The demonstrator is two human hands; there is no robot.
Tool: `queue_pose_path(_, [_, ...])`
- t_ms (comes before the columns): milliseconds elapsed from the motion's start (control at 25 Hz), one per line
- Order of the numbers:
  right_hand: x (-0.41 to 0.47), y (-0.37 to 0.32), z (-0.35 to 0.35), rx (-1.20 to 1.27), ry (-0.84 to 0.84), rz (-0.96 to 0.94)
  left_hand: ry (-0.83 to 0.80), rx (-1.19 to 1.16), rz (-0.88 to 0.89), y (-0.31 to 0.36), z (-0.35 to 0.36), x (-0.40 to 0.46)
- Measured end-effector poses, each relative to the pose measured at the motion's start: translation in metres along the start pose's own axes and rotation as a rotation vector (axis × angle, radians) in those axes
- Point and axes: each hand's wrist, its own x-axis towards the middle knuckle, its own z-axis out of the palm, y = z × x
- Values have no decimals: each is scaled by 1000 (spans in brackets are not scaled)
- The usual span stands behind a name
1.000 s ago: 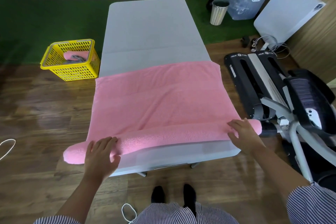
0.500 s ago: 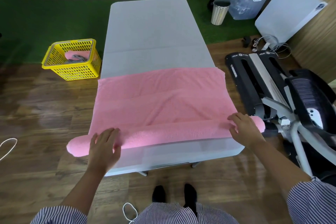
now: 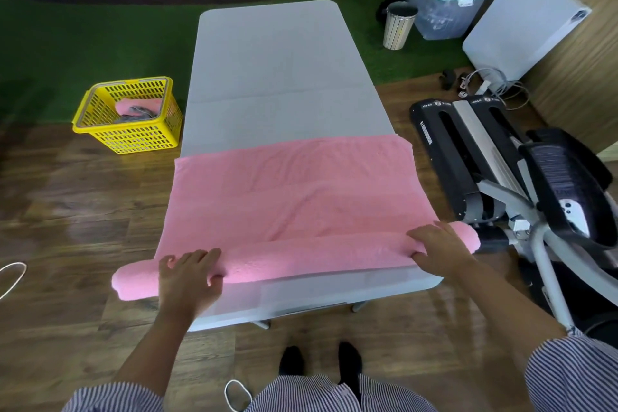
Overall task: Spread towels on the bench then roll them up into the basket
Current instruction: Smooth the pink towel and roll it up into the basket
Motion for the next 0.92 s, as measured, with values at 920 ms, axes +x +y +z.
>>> queue_pose_path(920, [4, -14, 7, 166, 260, -115, 109, -162, 9, 27, 8, 6])
